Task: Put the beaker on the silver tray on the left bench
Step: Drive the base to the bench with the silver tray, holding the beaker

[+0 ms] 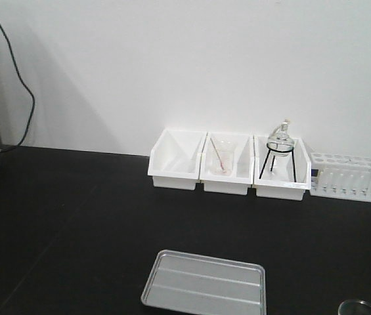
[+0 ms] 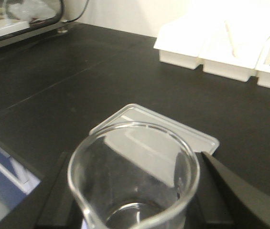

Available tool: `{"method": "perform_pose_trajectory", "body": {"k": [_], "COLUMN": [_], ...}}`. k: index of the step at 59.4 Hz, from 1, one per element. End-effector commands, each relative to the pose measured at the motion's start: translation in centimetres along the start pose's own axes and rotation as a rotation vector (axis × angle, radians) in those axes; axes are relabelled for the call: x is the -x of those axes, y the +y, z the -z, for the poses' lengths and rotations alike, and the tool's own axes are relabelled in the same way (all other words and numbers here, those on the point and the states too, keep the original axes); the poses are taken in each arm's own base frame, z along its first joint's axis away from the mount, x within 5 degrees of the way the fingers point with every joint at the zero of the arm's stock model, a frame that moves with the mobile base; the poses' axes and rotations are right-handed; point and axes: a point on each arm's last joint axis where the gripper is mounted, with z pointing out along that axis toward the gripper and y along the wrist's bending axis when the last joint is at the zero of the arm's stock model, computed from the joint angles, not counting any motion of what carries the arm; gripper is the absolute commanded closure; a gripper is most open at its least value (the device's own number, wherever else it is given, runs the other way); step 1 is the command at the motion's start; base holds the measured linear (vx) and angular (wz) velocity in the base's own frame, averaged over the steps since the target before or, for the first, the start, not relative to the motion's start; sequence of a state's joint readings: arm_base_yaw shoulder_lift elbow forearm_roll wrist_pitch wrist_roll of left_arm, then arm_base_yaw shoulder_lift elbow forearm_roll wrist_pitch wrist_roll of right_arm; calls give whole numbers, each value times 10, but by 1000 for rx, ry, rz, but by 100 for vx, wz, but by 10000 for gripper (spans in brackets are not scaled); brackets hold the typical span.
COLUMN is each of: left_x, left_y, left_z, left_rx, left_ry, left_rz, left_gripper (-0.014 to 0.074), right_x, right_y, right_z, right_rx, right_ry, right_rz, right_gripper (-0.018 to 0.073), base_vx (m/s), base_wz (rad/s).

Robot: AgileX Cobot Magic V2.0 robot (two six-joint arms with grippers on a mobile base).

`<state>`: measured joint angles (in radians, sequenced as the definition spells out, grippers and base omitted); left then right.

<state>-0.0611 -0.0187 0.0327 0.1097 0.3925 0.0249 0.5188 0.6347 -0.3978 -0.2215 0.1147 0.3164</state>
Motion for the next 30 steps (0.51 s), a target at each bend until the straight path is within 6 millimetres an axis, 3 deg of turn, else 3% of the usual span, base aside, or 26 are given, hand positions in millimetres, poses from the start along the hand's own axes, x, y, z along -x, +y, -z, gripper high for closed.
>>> {"method": "perform_pose_trajectory", "body": {"k": [1, 30], "left_x": [2, 2], "left_y": [-1, -1], "left_z": [-2, -2], "left_rx": [-4, -4], "left_ry": [-71, -71], "left_rz": [3, 3], "left_gripper": [595, 595], "right_x": [17, 17], "right_y": [3, 3], "right_z": [3, 3], "right_rx": [24, 24], "right_ry": [-106, -106], "right_rz": [11, 11], "right_gripper": [570, 570], "base_vx": [35, 28], "base_wz": [-28, -37]}}
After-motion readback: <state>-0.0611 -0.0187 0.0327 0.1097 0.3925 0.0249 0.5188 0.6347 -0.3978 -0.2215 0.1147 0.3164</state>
